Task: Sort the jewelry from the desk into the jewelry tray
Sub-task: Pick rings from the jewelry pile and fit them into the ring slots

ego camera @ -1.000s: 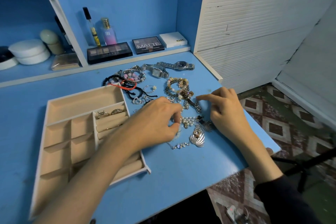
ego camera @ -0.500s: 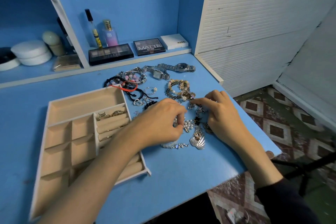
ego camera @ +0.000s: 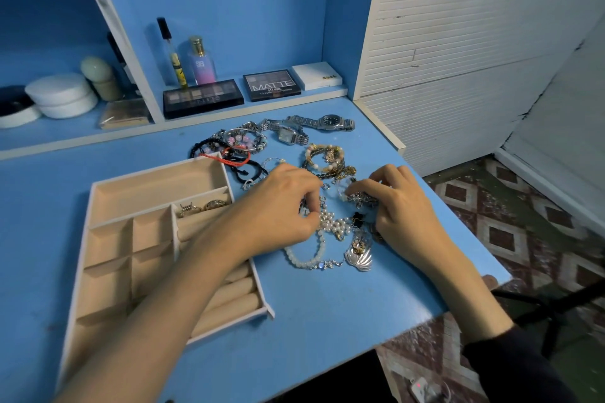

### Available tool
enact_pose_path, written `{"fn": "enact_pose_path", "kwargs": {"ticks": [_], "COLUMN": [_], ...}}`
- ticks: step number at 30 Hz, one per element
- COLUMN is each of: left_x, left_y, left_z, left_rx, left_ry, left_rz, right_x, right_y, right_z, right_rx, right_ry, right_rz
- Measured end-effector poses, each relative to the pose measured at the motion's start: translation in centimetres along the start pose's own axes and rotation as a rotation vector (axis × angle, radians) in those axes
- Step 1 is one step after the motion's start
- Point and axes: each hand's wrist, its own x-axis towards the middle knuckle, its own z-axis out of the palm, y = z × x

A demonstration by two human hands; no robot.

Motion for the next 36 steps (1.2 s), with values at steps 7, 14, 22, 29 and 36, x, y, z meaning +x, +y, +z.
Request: {"fn": "enact_pose_path", "kwargs": {"ticks": [7, 14, 22, 29, 36], "left_x": [-0.2, -0.4, -0.7, -1.1, -1.7], "left_y": [-0.2, 0.4, 0.7, 0.0, 1.3], "left_z": [-0.2, 0.1, -0.2, -0.4, -0.1], "left_rx": [-0.007, -0.018, -0.081, -0.043, -0.105], "left_ry": [-0.002, -0.085, -0.110, -0.075, -0.016], "left_rz": [-0.025, -0.047, -0.060, -0.055, 0.033], "right_x": [-0.2, -0.1, -0.5, -0.5, -0.5], "right_y": [-0.3, 0.0, -0.2, 0.0, -0.1], "right_z": [-0.8, -0.7, -1.4, -0.8, -1.2], "right_rx": [0.194, 0.208, 0.380, 0.242, 0.282], "right_ry": [-0.002, 0.136, 0.206, 0.085, 0.153], "right_rz": [-0.021, 0.155, 0.159, 0.104, 0.134]}}
